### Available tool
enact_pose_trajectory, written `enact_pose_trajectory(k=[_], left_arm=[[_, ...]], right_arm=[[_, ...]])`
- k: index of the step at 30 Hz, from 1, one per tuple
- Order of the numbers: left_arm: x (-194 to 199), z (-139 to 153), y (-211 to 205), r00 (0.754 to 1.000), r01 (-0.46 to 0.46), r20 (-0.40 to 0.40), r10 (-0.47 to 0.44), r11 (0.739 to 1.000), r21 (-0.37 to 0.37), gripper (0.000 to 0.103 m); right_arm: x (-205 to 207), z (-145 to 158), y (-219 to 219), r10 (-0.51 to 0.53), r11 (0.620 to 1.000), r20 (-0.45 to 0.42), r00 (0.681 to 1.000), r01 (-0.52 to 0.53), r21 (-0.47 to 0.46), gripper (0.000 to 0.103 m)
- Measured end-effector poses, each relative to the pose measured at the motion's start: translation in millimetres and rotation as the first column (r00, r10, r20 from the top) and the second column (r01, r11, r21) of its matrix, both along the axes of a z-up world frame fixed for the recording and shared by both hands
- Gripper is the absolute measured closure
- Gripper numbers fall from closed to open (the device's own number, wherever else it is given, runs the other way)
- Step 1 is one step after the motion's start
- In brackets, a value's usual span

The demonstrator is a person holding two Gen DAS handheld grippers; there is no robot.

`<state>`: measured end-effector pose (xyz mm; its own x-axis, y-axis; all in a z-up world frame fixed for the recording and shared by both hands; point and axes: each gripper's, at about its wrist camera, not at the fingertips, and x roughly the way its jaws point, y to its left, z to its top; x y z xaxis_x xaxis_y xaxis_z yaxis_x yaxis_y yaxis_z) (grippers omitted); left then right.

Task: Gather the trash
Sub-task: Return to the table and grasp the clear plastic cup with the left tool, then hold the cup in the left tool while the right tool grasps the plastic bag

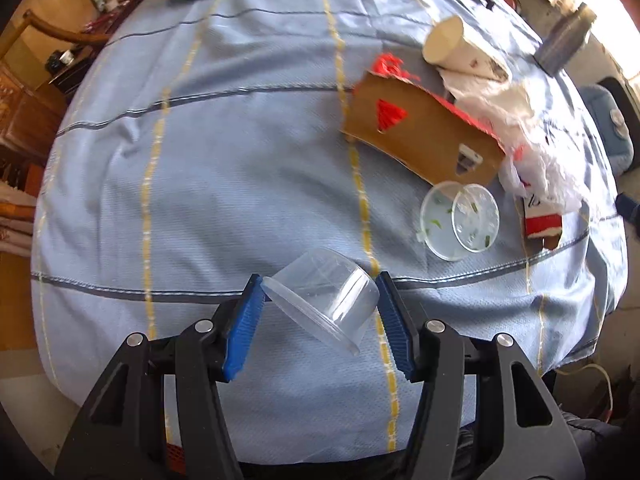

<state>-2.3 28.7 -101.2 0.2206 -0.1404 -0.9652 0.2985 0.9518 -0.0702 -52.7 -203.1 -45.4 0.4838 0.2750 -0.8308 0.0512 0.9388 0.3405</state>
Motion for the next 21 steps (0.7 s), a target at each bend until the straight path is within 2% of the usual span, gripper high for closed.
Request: enact_pose_trajectory(k=[5, 11, 17, 21], left_arm=[[2.3, 12.5, 23.8, 0.998, -0.065, 0.018, 0.065, 0.998, -0.006, 0.046], [2.5, 20.9, 51.7, 0.991, -0.130, 0.018, 0.130, 0.991, -0.011, 0.046], [10.1, 14.3, 39.0, 0.995, -0.099, -0.009, 0.099, 0.995, -0.027, 0.046], [11.1, 14.5, 22.5, 0.998, -0.057, -0.012, 0.057, 0.998, -0.029, 0.046]], right_arm=[[13.1, -9.2, 17.6, 0.046, 0.999, -0.023, 0.999, -0.046, -0.013, 0.019], [19.3, -29.4, 6.3, -0.020, 0.997, -0.089, 0.996, 0.013, -0.081, 0.019], [8.0, -56.6, -17.7, -0.099, 0.994, -0.181, 0.978, 0.091, -0.055, 0.019], [4.1, -66.2, -31.6, -0.159, 0.987, -0.196, 0.968, 0.153, -0.045, 0.020]])
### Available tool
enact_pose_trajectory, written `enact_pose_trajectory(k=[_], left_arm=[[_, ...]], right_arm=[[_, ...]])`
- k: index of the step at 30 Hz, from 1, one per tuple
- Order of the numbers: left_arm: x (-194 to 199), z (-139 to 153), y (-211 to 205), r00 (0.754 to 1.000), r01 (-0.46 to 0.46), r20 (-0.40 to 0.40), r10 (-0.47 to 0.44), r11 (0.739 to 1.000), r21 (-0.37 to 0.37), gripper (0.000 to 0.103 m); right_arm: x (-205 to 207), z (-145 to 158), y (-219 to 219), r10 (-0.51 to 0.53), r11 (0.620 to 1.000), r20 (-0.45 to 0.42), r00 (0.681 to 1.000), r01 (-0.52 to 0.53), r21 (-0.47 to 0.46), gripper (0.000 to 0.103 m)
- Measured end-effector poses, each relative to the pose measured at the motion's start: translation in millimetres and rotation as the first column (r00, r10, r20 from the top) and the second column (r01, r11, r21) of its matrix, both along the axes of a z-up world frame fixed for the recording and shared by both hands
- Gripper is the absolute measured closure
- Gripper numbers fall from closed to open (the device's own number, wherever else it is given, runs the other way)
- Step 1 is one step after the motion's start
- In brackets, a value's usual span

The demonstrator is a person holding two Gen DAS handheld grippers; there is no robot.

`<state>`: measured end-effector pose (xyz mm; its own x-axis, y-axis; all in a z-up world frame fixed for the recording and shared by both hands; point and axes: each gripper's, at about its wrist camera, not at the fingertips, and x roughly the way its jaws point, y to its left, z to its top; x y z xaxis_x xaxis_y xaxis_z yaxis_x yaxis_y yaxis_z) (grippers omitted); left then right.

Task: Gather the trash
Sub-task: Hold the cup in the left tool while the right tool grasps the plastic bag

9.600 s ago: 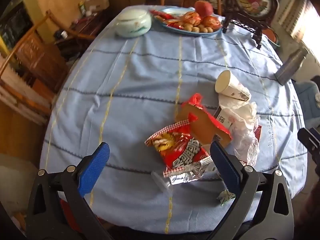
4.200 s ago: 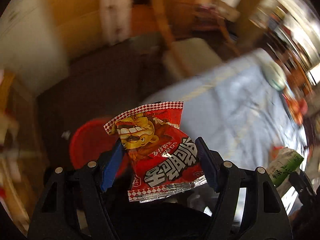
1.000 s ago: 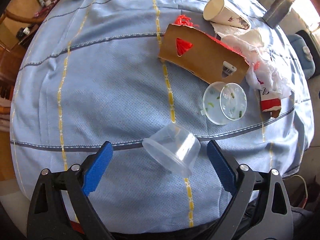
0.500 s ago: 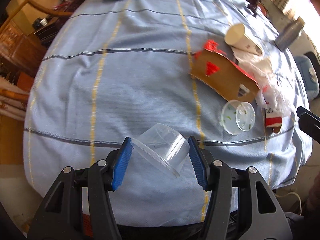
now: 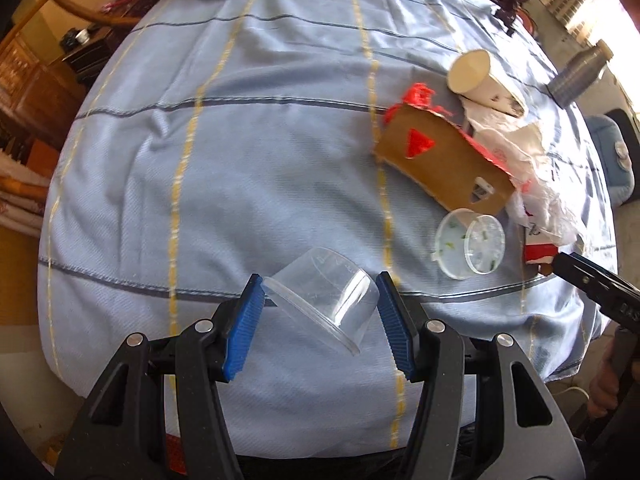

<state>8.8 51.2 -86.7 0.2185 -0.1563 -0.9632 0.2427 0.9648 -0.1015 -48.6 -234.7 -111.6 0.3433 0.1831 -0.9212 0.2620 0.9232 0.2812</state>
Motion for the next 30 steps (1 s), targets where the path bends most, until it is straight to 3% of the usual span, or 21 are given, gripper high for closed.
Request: enact_pose_trajectory(k=[7, 8, 10, 11, 14, 18, 23, 28, 30], left_arm=[[1.2, 6.4, -5.2, 1.000, 0.002, 0.011, -0.002, 1.000, 0.028, 0.046], [1.7, 7.9, -3.8, 1.000, -0.007, 0.015, 0.007, 1.000, 0.031, 0.046], [2.4, 11.4, -1.4, 1.000, -0.021, 0.021, 0.020, 0.999, 0.034, 0.046], [2.7, 13.6, 0.1, 0.999, -0.029, 0.026, 0.028, 0.999, 0.035, 0.046], [5.0, 19.2, 4.2, 0.998, -0.049, 0.041, 0.048, 0.998, 0.029, 0.046], [7.0, 27.0, 11.2, 0.995, -0.075, 0.060, 0.075, 0.997, 0.005, 0.046], [-3.3, 36.0, 35.9, 0.985, -0.147, 0.086, 0.148, 0.989, -0.012, 0.046], [-33.7, 41.2, 87.6, 0.948, -0.302, 0.097, 0.302, 0.953, -0.017, 0.046], [-56.7, 41.5, 118.6, 0.912, -0.400, 0.098, 0.399, 0.917, -0.015, 0.046]], right_arm=[[12.7, 6.3, -8.3, -0.026, 1.000, 0.078, 0.997, 0.026, 0.005, 0.024], [16.3, 4.7, -7.7, -0.016, 1.000, 0.083, 0.996, 0.016, 0.000, 0.031], [25.6, 2.1, -10.2, -0.001, 1.000, 0.071, 0.997, 0.000, 0.022, 0.088], [26.5, 3.6, -12.1, -0.002, 0.999, 0.084, 0.996, -0.002, 0.050, 0.092], [25.1, 26.4, -8.1, 0.023, 0.999, 0.175, 0.984, -0.030, 0.038, 0.094], [20.1, 68.6, 14.0, 0.121, 0.993, 0.312, 0.942, -0.120, -0.023, 0.094], [21.2, 91.6, 56.0, 0.263, 0.963, 0.378, 0.888, -0.268, -0.038, 0.094], [31.0, 96.5, 125.1, 0.472, 0.870, 0.380, 0.796, -0.491, -0.053, 0.094], [30.1, 97.8, 154.9, 0.544, 0.821, 0.379, 0.749, -0.569, -0.054, 0.094]])
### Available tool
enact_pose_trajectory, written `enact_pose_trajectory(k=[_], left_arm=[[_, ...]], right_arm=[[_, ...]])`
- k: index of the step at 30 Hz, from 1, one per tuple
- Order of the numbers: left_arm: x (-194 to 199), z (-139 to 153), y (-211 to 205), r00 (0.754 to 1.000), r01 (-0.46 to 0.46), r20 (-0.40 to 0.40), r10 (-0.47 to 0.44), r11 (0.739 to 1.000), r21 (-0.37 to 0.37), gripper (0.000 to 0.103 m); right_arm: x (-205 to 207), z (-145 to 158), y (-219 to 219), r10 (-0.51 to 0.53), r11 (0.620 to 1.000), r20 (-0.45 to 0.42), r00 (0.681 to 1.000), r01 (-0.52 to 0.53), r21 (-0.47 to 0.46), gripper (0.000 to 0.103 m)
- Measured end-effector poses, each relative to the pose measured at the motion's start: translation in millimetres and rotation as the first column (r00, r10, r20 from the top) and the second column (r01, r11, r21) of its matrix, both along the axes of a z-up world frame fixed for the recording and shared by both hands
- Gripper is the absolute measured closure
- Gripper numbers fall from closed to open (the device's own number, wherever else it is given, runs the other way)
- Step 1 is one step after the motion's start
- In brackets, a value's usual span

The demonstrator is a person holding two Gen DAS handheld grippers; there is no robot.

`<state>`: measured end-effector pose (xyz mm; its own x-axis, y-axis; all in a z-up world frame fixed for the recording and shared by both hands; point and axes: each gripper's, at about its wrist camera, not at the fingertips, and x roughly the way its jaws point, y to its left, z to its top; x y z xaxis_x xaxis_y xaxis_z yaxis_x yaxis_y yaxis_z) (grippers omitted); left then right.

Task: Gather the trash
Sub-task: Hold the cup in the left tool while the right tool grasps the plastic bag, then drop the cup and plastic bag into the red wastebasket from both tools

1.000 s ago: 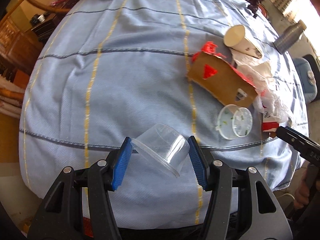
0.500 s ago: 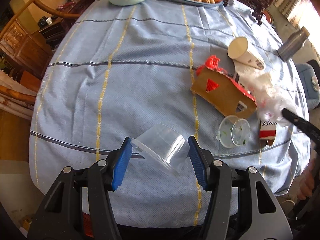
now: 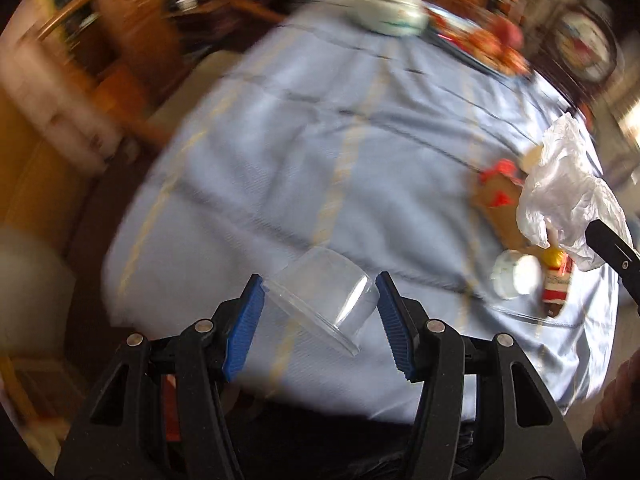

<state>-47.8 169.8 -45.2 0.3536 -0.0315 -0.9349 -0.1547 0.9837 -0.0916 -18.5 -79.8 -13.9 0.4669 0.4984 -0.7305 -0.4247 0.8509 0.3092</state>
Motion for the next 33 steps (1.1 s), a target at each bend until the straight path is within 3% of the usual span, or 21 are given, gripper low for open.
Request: enact_pose_trajectory(k=[2, 5, 9, 14, 18, 20, 21, 24, 28, 33], left_arm=[[-25.6, -0.4, 28.9, 0.995, -0.098, -0.003, 0.098, 0.995, 0.000, 0.046], [-73.0, -4.2, 72.7, 0.966, -0.256, -0.013, 0.257, 0.967, 0.003, 0.046], [-136.3, -16.1, 122.8, 0.895, -0.444, -0.038, 0.444, 0.896, 0.002, 0.046], [-191.1, -34.3, 165.5, 0.801, -0.597, -0.060, 0.595, 0.803, -0.001, 0.046], [-211.5, -44.6, 190.8, 0.746, -0.665, -0.066, 0.662, 0.746, -0.026, 0.038], [-220.0, -44.7, 201.3, 0.713, -0.700, -0.066, 0.698, 0.713, -0.030, 0.024], [-225.9, -42.9, 204.7, 0.701, -0.713, -0.058, 0.711, 0.700, -0.035, 0.022], [-239.3, -38.3, 213.4, 0.671, -0.741, -0.049, 0.740, 0.670, -0.041, 0.021], [-263.2, -41.9, 220.9, 0.624, -0.781, -0.067, 0.778, 0.623, -0.033, 0.021], [-310.3, -47.1, 226.4, 0.539, -0.842, -0.107, 0.836, 0.540, -0.024, 0.021]], right_arm=[[-1.7, -0.6, 32.8, 0.104, 0.995, -0.004, 0.995, -0.104, 0.001, 0.094], [-9.6, -1.2, 78.3, 0.232, 0.973, -0.011, 0.973, -0.232, -0.001, 0.094], [-30.7, -2.2, 140.8, 0.407, 0.913, -0.021, 0.913, -0.407, -0.013, 0.094], [-55.6, -3.6, 198.3, 0.562, 0.826, -0.030, 0.827, -0.563, -0.038, 0.094], [-74.6, -0.8, 231.4, 0.631, 0.773, -0.030, 0.775, -0.632, -0.061, 0.094], [-83.2, 0.9, 237.8, 0.656, 0.751, -0.027, 0.754, -0.657, -0.069, 0.094], [-87.7, -0.4, 243.7, 0.673, 0.736, -0.033, 0.739, -0.673, -0.073, 0.094], [-95.5, -9.4, 262.6, 0.717, 0.690, -0.068, 0.694, -0.720, -0.074, 0.094], [-111.4, -30.8, 298.6, 0.783, 0.602, -0.155, 0.602, -0.797, -0.053, 0.094], [-129.4, -63.8, 343.5, 0.817, 0.529, -0.261, 0.514, -0.849, -0.015, 0.092]])
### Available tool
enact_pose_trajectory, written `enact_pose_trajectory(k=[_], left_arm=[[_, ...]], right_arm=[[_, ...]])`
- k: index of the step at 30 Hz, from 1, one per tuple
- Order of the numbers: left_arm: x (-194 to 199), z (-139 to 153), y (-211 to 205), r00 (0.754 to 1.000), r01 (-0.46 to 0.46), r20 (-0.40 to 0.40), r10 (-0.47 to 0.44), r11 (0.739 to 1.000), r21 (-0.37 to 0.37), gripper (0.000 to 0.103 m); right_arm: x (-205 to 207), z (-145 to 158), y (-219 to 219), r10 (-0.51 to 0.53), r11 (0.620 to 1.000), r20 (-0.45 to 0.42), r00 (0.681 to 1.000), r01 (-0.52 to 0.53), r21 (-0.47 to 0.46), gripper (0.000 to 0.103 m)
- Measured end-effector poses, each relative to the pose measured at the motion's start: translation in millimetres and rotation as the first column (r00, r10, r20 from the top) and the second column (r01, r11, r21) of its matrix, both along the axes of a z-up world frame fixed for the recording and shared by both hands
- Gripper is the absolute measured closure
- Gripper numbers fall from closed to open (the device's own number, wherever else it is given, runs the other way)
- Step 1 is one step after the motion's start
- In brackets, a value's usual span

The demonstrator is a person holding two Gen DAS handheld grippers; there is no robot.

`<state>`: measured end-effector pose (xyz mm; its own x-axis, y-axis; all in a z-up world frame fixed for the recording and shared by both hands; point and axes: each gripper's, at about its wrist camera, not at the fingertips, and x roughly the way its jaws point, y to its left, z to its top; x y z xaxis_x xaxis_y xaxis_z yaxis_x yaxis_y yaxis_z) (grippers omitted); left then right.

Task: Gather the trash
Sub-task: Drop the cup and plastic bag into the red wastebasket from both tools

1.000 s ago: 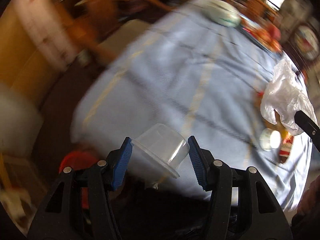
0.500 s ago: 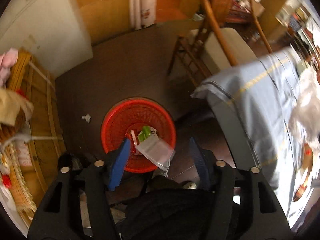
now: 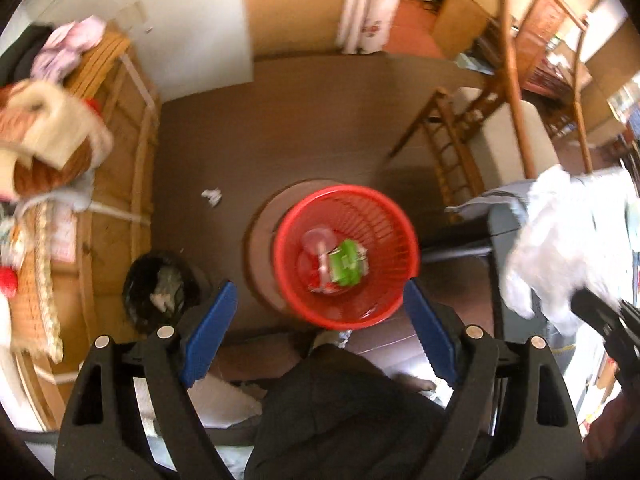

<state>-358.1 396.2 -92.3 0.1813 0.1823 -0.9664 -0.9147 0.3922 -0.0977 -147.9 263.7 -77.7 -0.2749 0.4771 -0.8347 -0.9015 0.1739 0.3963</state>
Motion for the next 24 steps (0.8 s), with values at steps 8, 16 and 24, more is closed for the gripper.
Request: enact_pose_trajectory(k=[8, 16, 24], left_arm=[[-35.8, 9.1, 15.9, 0.993, -0.115, -0.018, 0.116, 0.993, 0.011, 0.020], [5.3, 10.4, 24.0, 0.999, -0.049, -0.019, 0.049, 0.999, 0.011, 0.020], [91.5, 27.9, 9.1, 0.987, 0.161, 0.014, -0.162, 0.986, 0.040, 0.020]], right_arm=[[-21.6, -9.8, 43.4, 0.092, 0.996, 0.011, 0.996, -0.092, -0.009, 0.056], [13.5, -4.7, 35.0, 0.015, 1.000, 0.025, 1.000, -0.015, 0.001, 0.056], [69.1, 23.3, -19.9, -0.181, 0.983, 0.077, 0.980, 0.177, 0.058, 0.055]])
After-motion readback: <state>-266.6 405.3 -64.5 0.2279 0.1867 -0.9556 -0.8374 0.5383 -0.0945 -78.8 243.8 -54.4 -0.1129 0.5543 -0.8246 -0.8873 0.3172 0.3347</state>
